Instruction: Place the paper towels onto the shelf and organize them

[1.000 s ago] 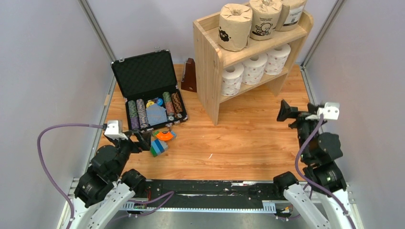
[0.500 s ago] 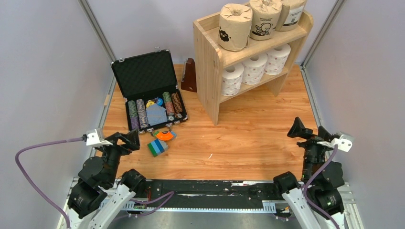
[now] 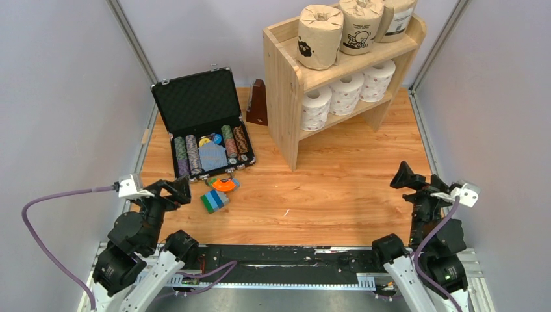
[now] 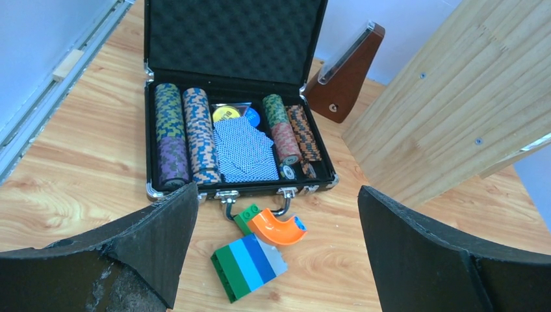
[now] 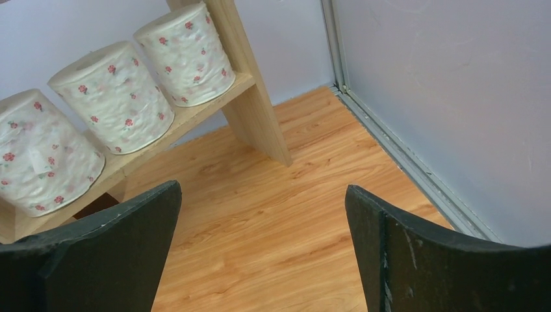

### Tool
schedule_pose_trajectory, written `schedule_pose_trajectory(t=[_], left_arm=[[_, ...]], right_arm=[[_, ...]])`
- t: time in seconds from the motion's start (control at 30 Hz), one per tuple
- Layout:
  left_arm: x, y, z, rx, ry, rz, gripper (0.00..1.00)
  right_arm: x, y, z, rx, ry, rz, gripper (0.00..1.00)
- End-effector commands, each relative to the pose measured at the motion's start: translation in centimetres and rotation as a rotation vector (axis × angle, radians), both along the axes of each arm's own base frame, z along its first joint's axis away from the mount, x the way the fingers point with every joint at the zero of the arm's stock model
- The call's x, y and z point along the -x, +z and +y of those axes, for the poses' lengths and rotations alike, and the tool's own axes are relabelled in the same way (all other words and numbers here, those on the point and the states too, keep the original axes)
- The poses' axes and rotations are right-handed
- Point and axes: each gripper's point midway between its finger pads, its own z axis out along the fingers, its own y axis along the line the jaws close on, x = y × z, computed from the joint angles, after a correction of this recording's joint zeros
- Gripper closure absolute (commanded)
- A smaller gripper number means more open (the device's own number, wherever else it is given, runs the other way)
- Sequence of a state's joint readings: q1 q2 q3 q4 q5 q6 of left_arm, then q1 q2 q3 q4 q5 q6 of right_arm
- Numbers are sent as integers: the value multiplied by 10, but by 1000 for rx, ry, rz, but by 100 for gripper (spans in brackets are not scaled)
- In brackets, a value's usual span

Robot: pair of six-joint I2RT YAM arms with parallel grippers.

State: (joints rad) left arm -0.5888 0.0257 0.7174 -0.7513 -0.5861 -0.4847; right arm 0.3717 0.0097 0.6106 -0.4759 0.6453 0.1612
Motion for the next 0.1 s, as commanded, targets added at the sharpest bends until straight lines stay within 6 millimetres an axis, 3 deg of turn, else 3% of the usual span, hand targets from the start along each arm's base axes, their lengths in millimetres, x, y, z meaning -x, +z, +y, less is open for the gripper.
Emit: schedule_pose_trajectory(t=[0.0,0.07], left_arm=[[-2,5,3,6,22,-7,0],[-1,4,4,7,28,-5,0]], right_arm=[[6,9,-7,-41,-31,-30,0],[6,9,-7,-44,-32,-30,0]])
